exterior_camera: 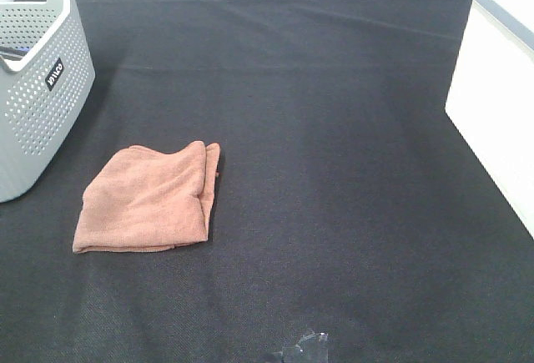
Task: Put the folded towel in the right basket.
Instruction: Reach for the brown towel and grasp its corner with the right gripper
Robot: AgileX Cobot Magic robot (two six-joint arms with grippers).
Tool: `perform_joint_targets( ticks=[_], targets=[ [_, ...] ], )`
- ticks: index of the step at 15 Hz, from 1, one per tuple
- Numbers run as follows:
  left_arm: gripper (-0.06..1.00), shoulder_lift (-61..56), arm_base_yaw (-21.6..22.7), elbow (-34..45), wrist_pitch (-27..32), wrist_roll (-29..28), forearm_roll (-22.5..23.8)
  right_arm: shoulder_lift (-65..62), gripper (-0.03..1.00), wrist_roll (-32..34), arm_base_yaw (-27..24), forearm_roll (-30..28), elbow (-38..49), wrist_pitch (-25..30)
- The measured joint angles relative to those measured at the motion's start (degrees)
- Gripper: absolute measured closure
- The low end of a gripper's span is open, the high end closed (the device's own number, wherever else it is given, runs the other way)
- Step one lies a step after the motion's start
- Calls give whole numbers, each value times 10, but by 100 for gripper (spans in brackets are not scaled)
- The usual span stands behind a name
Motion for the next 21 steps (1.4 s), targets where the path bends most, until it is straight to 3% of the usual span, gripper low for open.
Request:
perform_joint_targets(
  ticks=[21],
  targets=[
    [-5,0,0,0,0,0,0,0,8,0,0,0,0,0]
  ],
)
